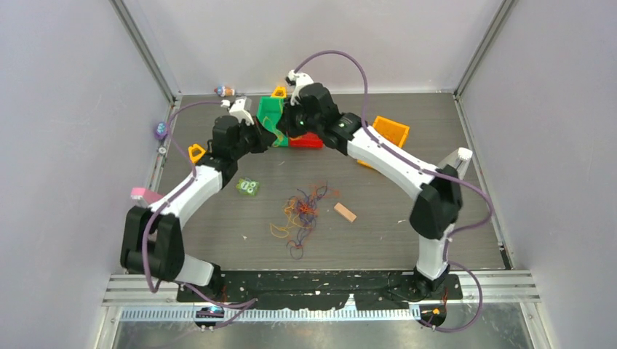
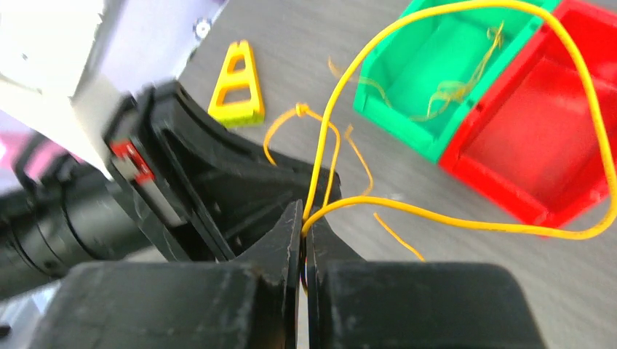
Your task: Untangle the cables
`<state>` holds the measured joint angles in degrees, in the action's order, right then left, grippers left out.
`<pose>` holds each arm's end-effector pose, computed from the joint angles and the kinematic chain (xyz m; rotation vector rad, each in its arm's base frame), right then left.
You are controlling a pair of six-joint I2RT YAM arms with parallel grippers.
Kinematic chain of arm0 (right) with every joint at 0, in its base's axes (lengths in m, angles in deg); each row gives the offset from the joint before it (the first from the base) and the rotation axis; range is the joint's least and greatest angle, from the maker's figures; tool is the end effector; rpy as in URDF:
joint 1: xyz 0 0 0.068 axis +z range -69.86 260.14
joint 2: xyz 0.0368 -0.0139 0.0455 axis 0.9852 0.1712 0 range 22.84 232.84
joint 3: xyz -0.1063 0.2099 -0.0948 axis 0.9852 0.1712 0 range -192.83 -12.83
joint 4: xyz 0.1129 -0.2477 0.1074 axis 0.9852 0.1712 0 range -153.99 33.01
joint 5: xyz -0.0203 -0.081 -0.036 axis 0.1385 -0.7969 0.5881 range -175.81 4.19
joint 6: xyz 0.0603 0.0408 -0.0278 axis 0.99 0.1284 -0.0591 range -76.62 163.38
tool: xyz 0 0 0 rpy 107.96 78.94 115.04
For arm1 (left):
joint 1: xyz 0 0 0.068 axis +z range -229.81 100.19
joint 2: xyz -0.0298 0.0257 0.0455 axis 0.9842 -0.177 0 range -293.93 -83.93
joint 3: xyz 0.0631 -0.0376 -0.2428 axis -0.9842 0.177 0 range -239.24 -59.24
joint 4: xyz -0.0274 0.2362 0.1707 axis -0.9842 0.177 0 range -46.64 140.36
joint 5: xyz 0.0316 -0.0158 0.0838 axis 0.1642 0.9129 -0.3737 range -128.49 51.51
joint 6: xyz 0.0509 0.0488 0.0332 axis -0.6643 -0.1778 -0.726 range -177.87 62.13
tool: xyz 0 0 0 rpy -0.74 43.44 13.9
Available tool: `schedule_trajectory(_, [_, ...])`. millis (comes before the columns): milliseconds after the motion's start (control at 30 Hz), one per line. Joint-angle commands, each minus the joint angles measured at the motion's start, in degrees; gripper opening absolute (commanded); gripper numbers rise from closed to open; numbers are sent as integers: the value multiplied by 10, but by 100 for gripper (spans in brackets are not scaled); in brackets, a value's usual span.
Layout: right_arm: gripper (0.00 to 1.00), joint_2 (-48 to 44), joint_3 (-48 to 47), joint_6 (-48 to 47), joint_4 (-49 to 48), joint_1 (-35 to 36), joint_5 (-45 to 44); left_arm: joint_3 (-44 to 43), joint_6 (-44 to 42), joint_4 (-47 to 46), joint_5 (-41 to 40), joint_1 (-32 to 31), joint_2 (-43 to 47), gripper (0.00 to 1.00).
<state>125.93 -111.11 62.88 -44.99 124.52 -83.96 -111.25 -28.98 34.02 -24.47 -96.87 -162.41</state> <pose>0.3458 0.3414 0.3311 -0.4661 2.0123 0.7406 0.3580 -0.1268 0.2418 -0.0244 1.9351 -0.7736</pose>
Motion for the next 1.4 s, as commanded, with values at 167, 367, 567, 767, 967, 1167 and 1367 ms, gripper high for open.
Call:
schedule_trajectory(167, [5,225,-304,47,-69,-62,43,-229,16,16,15,51,-224,0])
schedule_trajectory(367, [5,355,-379,109,-178,-85,71,-388,18,100,25,71,-339,0])
schedule_trajectory(567, [67,419,-421,156,-235,-94,66,-423,-2,185,2,79,-343,51])
schedule_trajectory(767, [82,383,-377,148,-234,-95,70,-401,-40,243,-39,81,-281,55])
schedule_trajectory(967, [89,314,-299,125,-206,-98,102,-329,-25,219,-25,107,-223,65])
schedule_trajectory(1167, [92,167,-133,87,-182,-127,141,-292,-47,239,-7,115,-188,73])
schedule_trajectory(1367, [93,-31,104,32,-195,-188,159,-246,-46,219,-27,115,-172,85])
